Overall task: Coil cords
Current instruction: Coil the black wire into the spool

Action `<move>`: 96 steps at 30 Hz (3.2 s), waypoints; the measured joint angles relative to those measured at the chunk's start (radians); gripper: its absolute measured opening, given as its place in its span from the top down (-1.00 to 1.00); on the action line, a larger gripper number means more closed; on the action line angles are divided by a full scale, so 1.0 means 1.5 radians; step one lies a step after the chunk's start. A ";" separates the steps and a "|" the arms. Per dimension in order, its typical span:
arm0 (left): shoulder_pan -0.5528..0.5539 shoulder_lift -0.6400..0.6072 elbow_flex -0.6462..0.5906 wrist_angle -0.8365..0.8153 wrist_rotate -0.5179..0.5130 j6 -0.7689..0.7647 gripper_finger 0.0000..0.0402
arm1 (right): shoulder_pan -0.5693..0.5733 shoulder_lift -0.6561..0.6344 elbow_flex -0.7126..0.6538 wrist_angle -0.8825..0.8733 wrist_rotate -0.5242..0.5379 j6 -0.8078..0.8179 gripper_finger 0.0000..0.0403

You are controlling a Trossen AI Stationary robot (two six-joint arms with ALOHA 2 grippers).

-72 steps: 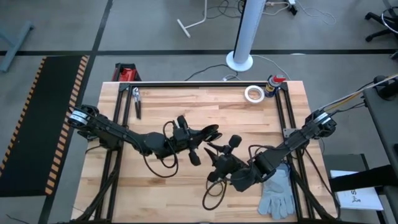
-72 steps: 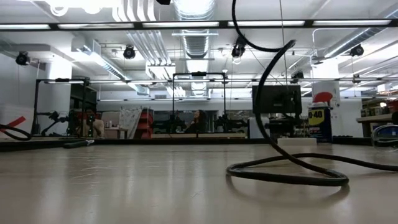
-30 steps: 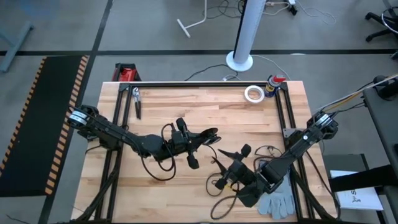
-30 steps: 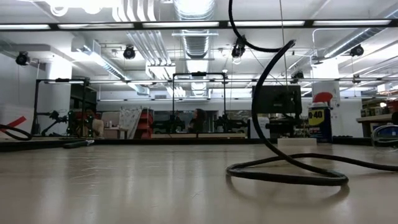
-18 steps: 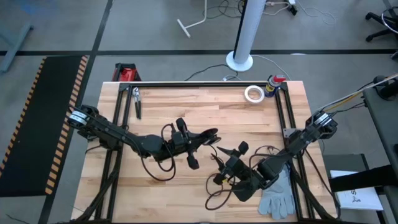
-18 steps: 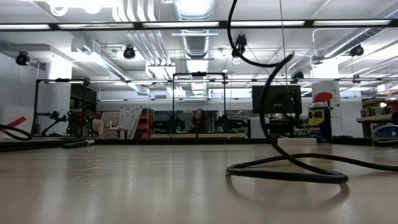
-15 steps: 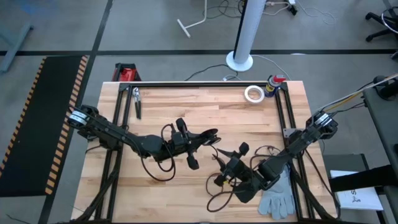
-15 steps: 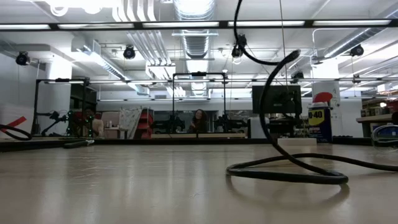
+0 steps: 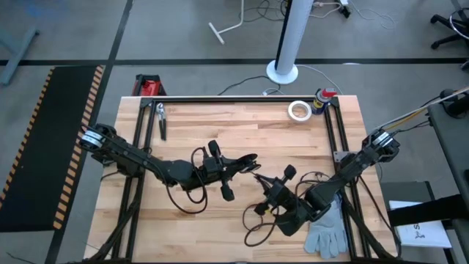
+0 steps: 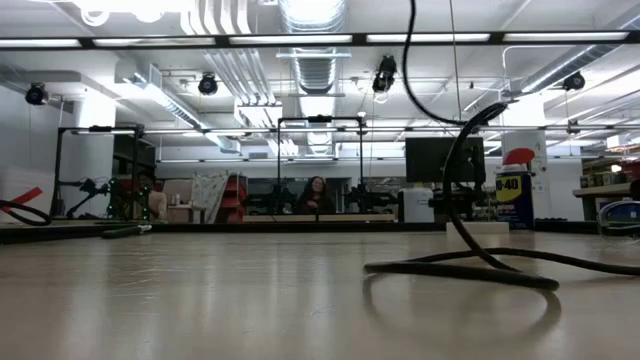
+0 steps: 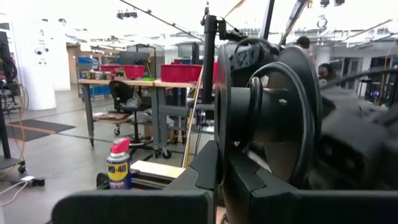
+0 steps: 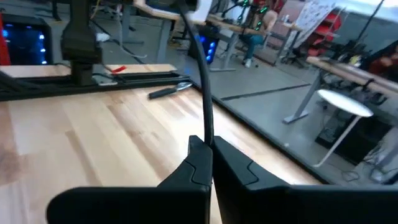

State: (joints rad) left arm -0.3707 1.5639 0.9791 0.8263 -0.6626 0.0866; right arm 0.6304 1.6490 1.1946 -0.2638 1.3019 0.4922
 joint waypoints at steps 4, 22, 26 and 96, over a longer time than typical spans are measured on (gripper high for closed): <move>-0.008 0.000 0.000 -0.031 0.000 -0.011 1.00 | -0.003 -0.033 -0.001 -0.107 0.019 0.050 1.00; -0.021 0.001 0.000 -0.210 -0.101 -0.029 1.00 | 0.043 -0.142 0.002 -0.252 0.049 0.114 1.00; -0.018 0.012 0.001 -0.208 -0.113 -0.029 1.00 | 0.042 -0.128 0.004 -0.145 0.032 0.013 1.00; -0.036 0.004 0.014 -0.104 -0.091 -0.046 1.00 | -0.066 -0.041 -0.056 0.115 -0.221 -0.135 0.52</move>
State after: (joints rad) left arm -0.4244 1.5700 1.0004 0.6704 -0.7990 0.0173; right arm 0.5320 1.5879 1.1103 -0.0909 0.9707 0.2897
